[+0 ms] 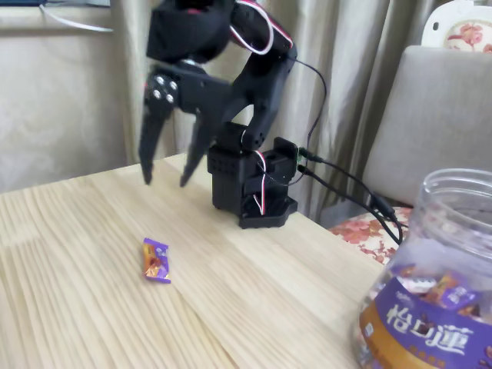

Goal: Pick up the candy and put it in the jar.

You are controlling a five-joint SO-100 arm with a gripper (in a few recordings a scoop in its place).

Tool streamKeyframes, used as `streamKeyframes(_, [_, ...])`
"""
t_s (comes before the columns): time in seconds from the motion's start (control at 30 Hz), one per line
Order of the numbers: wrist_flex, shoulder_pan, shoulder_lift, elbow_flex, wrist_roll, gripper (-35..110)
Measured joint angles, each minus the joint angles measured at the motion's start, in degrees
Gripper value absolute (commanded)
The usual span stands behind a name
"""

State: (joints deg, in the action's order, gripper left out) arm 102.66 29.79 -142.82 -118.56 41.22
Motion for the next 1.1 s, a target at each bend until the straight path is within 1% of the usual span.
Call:
streamKeyframes(0.07, [-1.85,1.67,0.18,-2.37,-0.26,39])
streamKeyframes(0.13, [-3.78,1.67,0.62,-3.87,-0.26,40])
streamKeyframes(0.17, [-4.75,1.41,0.79,-4.57,0.00,43])
streamKeyframes(0.37, [-10.28,1.05,3.34,-9.84,3.08,42])
streamKeyframes(0.5, [-13.27,0.88,3.69,-11.51,1.23,42])
streamKeyframes(0.57, [-15.03,0.26,3.69,-13.45,1.67,30])
streamKeyframes(0.67, [-18.19,0.88,-0.09,-18.19,5.01,23])
streamKeyframes(0.7, [-18.54,0.88,-2.46,-20.13,6.42,22])
streamKeyframes(0.73, [-18.72,0.79,-5.36,-21.71,7.29,18])
streamKeyframes(0.77, [-18.54,0.79,-7.82,-22.50,8.09,19])
streamKeyframes(0.8, [-17.75,0.70,-9.93,-22.76,8.79,23])
streamKeyframes(0.87, [-16.26,0.70,-11.51,-22.94,9.49,23])
streamKeyframes(0.9, [-16.00,0.53,-11.16,-22.94,9.49,25])
streamKeyframes(1.0, [-14.85,0.09,-4.92,-22.15,8.88,25])
streamKeyframes(1.07, [-14.06,0.09,-1.32,-21.27,8.26,30])
streamKeyframes(1.1, [-14.15,-0.18,-0.44,-21.18,7.91,30])
